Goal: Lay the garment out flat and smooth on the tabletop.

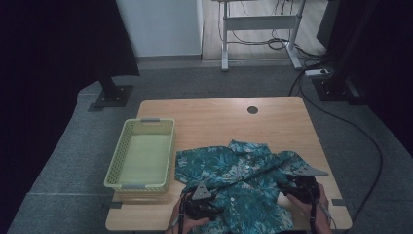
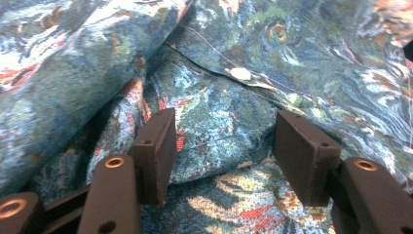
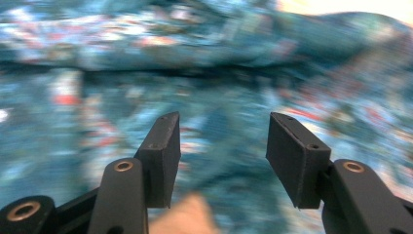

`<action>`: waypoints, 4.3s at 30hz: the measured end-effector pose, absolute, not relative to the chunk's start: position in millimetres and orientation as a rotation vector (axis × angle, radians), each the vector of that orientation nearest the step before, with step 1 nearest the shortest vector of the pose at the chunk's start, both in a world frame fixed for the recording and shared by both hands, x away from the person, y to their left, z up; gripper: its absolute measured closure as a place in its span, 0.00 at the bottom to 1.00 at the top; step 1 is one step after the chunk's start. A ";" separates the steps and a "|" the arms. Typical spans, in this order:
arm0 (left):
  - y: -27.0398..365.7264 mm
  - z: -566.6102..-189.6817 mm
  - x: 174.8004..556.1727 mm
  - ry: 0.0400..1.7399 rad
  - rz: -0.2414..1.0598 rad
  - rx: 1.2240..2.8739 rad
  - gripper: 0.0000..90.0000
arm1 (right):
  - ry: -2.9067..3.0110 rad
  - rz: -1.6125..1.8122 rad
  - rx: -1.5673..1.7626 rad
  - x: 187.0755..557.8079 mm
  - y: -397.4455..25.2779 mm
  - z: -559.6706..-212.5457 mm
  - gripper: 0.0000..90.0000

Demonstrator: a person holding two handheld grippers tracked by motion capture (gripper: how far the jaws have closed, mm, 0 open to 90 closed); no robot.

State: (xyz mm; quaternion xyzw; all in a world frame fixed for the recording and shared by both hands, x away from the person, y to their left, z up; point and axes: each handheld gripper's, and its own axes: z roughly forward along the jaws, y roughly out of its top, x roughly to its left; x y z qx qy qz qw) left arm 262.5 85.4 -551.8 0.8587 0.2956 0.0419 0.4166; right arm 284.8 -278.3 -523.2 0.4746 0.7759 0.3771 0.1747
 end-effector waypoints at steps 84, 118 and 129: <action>79.3 -542.5 422.0 1.117 0.241 2.017 0.47 | 2.215 0.937 1.342 260.7 -248.9 -551.4 0.47; 104.9 -551.9 261.4 0.870 0.263 2.135 0.44 | 2.257 0.937 1.361 227.2 -240.4 -548.3 0.44; 99.2 -543.0 287.2 0.910 0.252 2.073 0.44 | 2.262 1.012 1.404 266.3 -244.3 -529.9 0.44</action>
